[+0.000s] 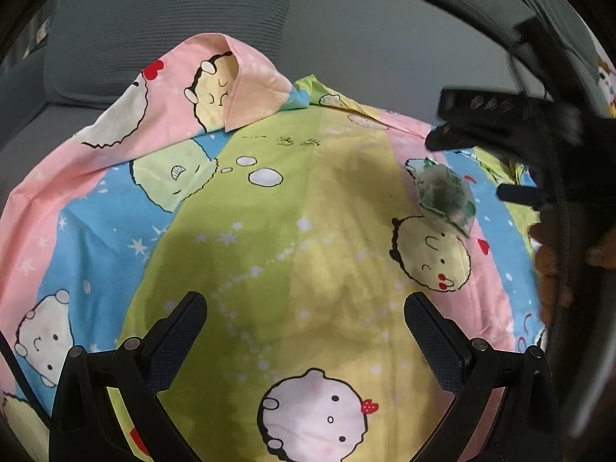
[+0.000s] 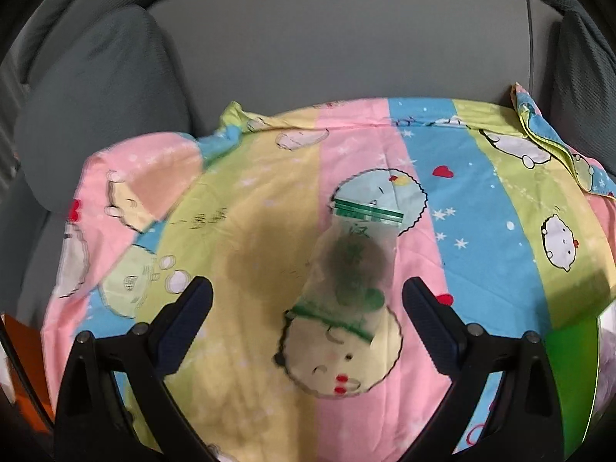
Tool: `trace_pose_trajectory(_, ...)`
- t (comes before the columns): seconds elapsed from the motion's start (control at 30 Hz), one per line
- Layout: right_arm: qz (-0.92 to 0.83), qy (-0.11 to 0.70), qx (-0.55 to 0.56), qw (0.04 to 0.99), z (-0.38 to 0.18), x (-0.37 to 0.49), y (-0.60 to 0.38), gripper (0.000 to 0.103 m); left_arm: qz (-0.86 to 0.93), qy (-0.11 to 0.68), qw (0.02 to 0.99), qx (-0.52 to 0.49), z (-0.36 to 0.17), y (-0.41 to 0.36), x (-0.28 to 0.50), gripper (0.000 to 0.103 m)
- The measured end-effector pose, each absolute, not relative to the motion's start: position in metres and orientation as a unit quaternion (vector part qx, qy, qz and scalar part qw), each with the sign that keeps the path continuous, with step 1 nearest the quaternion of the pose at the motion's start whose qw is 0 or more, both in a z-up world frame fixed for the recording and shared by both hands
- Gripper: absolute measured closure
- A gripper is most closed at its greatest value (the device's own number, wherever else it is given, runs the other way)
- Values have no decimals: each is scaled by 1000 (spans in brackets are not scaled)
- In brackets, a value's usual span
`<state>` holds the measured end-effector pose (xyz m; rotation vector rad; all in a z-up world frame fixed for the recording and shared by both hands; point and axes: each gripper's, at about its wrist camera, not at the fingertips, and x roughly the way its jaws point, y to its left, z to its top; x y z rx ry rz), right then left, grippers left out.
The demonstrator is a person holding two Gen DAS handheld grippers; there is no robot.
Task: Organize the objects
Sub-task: 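Move the right gripper to the clear green-printed bag and grasp it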
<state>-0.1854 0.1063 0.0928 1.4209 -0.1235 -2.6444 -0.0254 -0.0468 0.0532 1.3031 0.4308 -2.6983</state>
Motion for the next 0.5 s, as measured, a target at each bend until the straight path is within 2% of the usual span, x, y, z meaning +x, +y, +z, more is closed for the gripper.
trace_pose_trajectory(0.27, -866, -19, 500, 17, 64, -234, 117, 4, -891, 146, 46, 427, 54, -46, -27, 0)
trace_pose_trajectory(0.43, -838, -29, 544, 27, 29, -255, 122, 14, -893, 134, 38, 429, 54, -39, -29, 0)
trace_pose_trajectory(0.5, -831, -43, 553, 40, 19, -257, 122, 25, -893, 133, 36, 429, 54, -37, -29, 0)
